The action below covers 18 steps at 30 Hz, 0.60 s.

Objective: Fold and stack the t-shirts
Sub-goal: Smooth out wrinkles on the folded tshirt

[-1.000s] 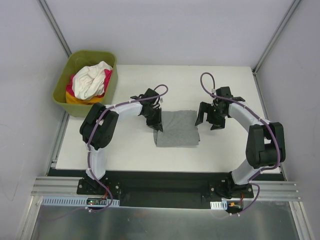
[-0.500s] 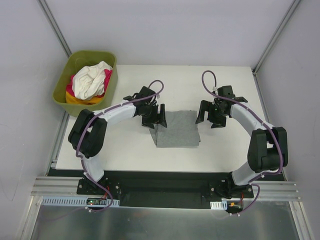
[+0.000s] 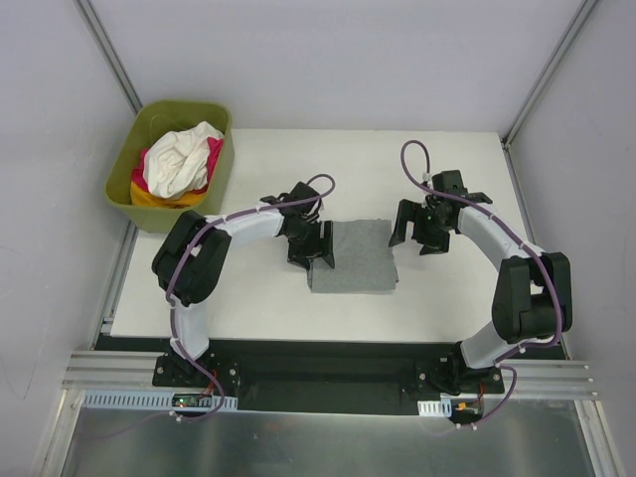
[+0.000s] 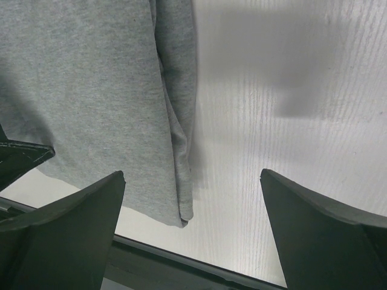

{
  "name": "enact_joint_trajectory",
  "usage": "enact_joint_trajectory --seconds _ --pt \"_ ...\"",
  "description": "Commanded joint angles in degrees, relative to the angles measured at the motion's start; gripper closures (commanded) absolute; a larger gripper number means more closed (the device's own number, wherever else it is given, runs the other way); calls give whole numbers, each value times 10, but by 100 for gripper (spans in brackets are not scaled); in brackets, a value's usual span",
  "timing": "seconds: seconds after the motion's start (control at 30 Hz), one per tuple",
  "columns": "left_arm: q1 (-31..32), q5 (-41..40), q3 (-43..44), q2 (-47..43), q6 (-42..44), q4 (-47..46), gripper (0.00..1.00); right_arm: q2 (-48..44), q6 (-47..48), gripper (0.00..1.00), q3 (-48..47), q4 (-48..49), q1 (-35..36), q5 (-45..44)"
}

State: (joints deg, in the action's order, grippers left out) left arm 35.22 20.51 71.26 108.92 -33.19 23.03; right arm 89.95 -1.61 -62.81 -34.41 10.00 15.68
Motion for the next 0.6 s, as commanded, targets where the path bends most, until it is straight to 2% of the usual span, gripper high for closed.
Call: enact_joint_trajectory --seconds 0.0,0.07,0.1,0.17,0.2,0.23,0.27,0.37,0.57 --pt "18 -10 33 51 -4 4 34 -21 9 1 -10 -13 2 -1" --pt "19 -4 43 60 -5 5 39 -22 10 1 -10 -13 2 -1" --pt "19 -2 46 67 -5 5 52 -23 10 1 -10 -13 1 -1" --pt "19 6 55 71 -5 4 68 -23 11 1 -10 -13 2 -1" --pt "19 8 59 69 -5 4 88 -23 12 1 -10 -13 1 -1" --pt "19 7 63 67 -5 4 96 -24 12 1 -10 -14 2 -1" --pt "19 3 71 63 -1 4 100 -23 13 1 -10 -13 1 -1" --pt "19 -2 90 42 15 -2 100 -23 12 1 -10 -13 2 -1" --pt "19 59 104 -5 44 -49 100 -29 13 1 -11 -12 1 -6"
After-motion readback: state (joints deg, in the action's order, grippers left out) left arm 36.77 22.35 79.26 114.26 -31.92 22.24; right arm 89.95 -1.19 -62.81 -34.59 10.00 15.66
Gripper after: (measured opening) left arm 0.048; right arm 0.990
